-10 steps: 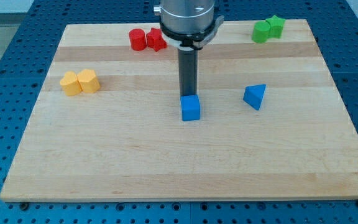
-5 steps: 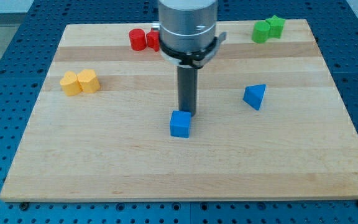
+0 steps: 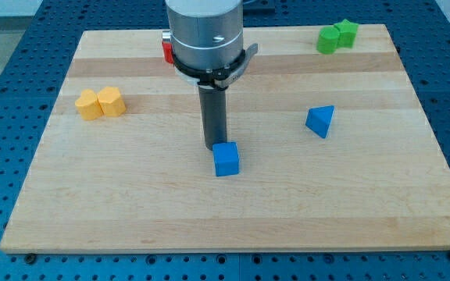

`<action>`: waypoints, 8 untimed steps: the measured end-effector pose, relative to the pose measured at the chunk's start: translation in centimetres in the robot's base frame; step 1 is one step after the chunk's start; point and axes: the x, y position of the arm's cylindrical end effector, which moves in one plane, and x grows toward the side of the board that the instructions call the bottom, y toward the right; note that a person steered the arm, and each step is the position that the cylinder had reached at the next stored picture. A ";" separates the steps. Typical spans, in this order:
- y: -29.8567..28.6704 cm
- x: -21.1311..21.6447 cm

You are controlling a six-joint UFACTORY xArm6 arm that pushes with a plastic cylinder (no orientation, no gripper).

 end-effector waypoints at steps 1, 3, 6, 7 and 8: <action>0.0 1.0; 0.2 1.1; 2.3 3.2; 2.3 4.7; 2.3 5.5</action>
